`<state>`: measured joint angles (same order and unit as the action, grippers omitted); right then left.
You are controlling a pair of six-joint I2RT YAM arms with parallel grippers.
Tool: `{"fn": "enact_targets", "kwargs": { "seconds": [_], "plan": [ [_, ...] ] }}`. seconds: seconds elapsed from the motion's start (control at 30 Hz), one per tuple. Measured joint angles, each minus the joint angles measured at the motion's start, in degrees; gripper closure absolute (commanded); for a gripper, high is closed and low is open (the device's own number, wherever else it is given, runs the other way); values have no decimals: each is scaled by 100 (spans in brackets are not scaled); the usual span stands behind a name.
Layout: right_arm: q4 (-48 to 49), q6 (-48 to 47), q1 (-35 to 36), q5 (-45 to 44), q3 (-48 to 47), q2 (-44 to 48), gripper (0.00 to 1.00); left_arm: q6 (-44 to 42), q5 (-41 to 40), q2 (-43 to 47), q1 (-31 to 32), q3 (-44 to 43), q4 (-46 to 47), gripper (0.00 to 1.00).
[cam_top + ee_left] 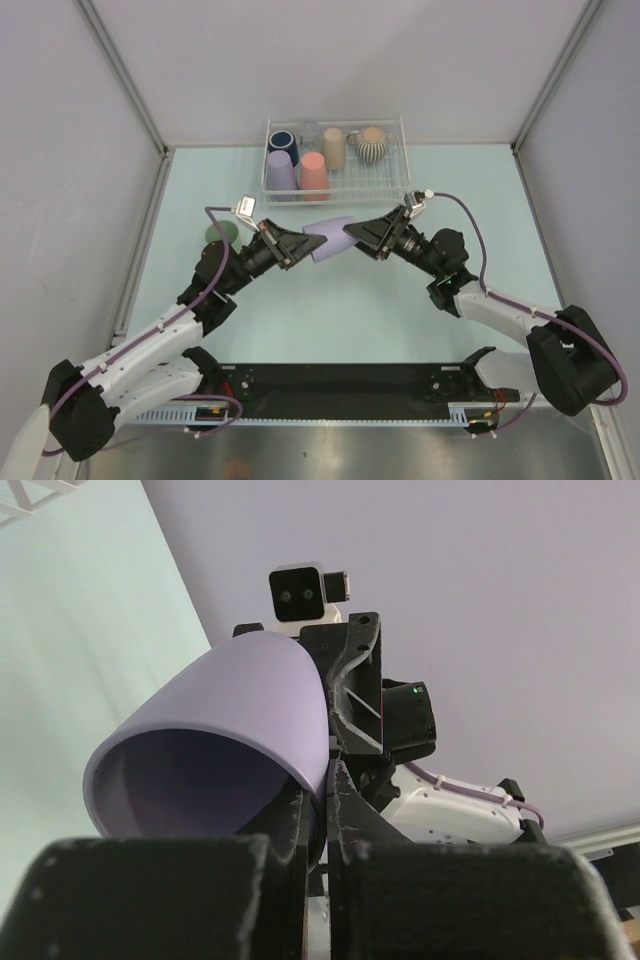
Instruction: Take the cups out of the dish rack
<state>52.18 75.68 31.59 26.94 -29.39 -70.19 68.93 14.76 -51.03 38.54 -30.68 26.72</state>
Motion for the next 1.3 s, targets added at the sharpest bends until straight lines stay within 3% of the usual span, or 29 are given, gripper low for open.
{"fn": "enact_targets", "kwargs": {
  "seconds": [0.07, 0.1, 0.17, 0.2, 0.4, 0.57, 0.77, 0.87, 0.97, 1.13, 1.3],
  "plan": [
    [-17, 39, -7, 15, -33, -55, 41, -11, -46, 2, -7, -50, -127, 100],
    [-52, 48, -11, 22, -52, -63, 28, -20, -70, 2, -7, -85, -203, 99],
    [-184, 37, -35, 70, -111, -59, 18, -46, -105, 13, -7, -162, -376, 100],
    [-284, -2, -39, 114, -146, -55, 1, -81, -101, 13, -2, -199, -437, 100],
    [-2227, -769, -393, 170, -531, 525, 0, -466, -179, 13, 44, -407, -1320, 100],
    [-4273, -1744, -938, -675, -1554, 1241, 0, -866, -472, 2, 46, -807, -2411, 100],
    [-6773, -3200, -708, -2452, -3390, 1128, 0, -1978, -1451, -850, 52, -3016, -5143, 100],
    [-7528, -3611, -533, -3123, -3534, 1121, 0, -2638, -2124, -1808, 57, -4616, -6522, 100],
    [-8251, -3851, -422, -3591, -3515, 1067, 0, -3283, -2728, -2688, 57, -5685, -7497, 100],
    [-8911, -4061, -203, -4094, -3440, 1040, 0, -4015, -3327, -3593, 55, -6212, -8767, 100],
    [-9160, -4190, -149, -4260, -3322, 1134, 0, -4395, -3436, -3980, 55, -6352, -9364, 100]
  ]
}}
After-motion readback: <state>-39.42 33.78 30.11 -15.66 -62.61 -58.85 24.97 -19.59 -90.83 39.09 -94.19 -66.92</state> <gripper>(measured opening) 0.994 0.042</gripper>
